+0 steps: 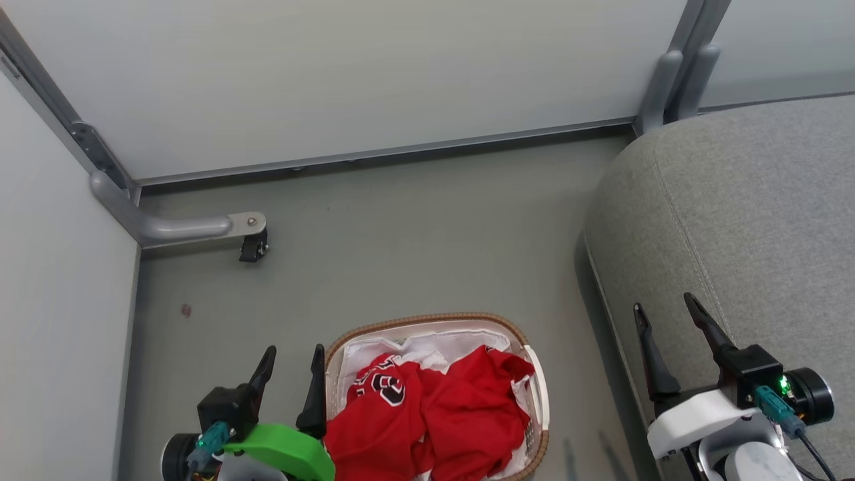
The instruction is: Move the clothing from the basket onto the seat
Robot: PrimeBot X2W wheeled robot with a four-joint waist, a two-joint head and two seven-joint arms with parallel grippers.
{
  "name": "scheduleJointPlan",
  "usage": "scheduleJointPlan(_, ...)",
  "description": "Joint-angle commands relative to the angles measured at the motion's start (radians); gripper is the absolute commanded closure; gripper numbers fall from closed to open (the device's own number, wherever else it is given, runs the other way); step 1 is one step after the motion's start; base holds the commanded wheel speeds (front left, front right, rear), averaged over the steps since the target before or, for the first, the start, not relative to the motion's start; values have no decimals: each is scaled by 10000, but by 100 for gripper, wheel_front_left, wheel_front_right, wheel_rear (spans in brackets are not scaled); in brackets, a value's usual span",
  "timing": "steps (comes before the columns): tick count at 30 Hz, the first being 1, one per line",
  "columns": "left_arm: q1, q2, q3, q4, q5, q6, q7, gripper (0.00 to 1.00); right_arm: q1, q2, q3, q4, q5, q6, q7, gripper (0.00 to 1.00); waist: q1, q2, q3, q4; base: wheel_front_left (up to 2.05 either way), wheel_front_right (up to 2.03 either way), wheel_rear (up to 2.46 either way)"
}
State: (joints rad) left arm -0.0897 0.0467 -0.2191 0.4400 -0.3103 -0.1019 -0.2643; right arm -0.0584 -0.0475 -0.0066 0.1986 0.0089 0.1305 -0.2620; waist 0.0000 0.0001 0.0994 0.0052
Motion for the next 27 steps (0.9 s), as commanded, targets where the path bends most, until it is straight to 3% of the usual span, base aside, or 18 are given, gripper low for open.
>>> scheduleJointPlan(1,-373,63,-84,199,-68,-58,-4,0,-191,-50,-8,-39,-36,4,-46,0,0,-1,563,-120,0,0,0)
scheduleJointPlan(18,-3514,66,-1266,3656,243,-273,-4,0,-2076,-44,539,-442,329,1,-37,0,0,-1,4325,-1251,0,0,0)
scheduleJointPlan(27,-4452,70,-1568,4609,531,-289,-3,0,-2871,-41,799,-655,591,1,-37,0,0,-1,5789,-1715,0,0,0)
